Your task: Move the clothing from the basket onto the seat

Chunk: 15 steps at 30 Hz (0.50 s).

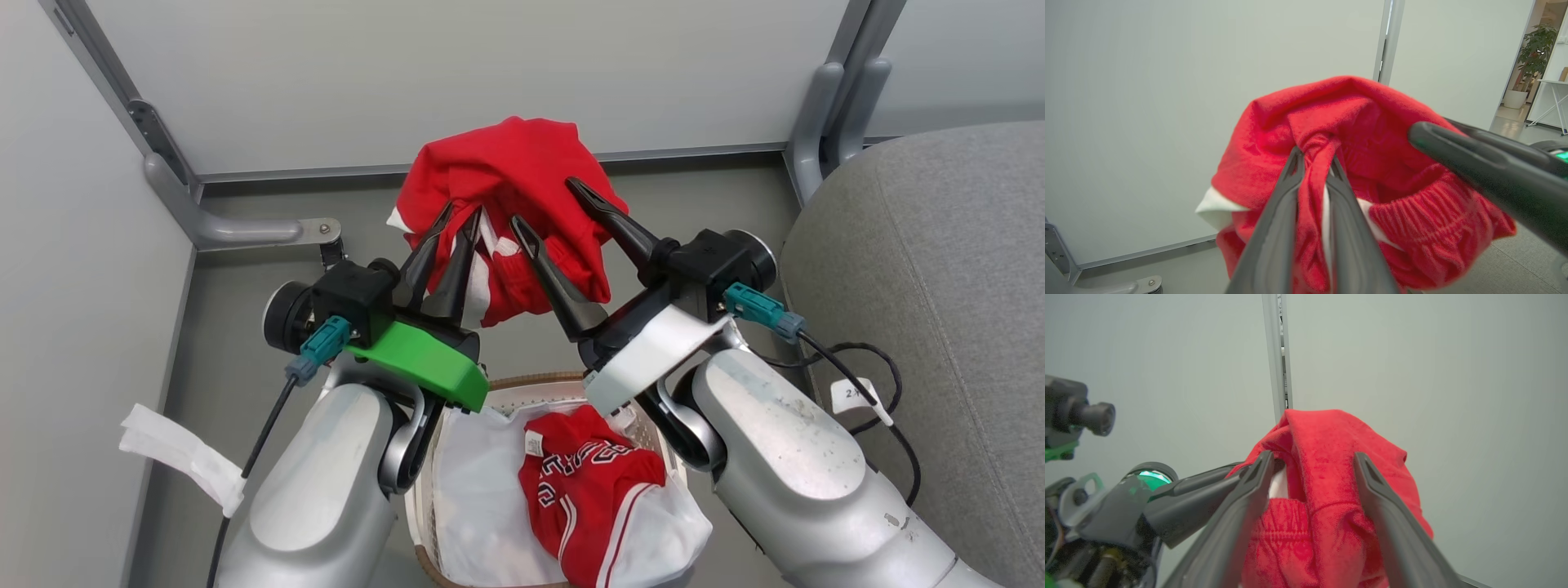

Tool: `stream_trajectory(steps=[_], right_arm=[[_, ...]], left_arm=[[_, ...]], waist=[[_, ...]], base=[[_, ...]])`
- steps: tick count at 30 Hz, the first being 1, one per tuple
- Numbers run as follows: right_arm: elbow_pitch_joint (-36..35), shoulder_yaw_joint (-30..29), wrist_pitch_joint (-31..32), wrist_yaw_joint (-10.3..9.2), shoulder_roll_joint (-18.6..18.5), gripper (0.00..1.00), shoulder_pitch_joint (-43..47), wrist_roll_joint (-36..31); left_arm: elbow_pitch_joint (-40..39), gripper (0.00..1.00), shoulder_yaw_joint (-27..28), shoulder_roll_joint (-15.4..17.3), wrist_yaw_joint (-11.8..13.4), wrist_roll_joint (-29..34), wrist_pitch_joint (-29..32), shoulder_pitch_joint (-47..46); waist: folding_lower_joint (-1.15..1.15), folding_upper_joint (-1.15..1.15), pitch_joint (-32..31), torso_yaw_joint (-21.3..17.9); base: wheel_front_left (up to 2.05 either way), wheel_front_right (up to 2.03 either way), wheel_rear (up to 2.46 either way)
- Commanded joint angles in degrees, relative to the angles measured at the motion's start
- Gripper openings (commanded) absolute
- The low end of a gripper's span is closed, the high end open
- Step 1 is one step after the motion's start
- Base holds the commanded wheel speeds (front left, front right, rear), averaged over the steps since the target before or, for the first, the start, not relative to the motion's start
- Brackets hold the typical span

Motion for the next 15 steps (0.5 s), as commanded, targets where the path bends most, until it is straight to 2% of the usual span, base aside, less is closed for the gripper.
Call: stream_trajectory(steps=[1, 8, 15], right_arm=[[1.45, 0.69, -0.14, -0.06, -0.25, 1.00, -0.86, 0.72], [9.18, 3.71, -0.14, -0.06, -0.21, 1.00, -4.03, 2.12], [17.21, 6.78, -0.14, -0.06, -0.24, 1.00, -8.42, 0.38]], left_arm=[[0.13, 0.00, -0.10, 0.01, -0.19, 0.00, -0.22, 0.66], [0.13, 0.00, -1.96, -0.08, -0.65, -1.10, -0.23, 1.17], [-0.54, 0.00, -4.43, -0.11, -0.74, -2.53, -0.23, 0.55]], waist=[[0.00, 0.00, -0.09, 0.15], [0.00, 0.00, -0.44, 0.62], [0.00, 0.00, -0.06, 0.82]], base=[[0.00, 0.00, 0.00], [0.00, 0.00, 0.00], [0.00, 0.00, 0.00]])
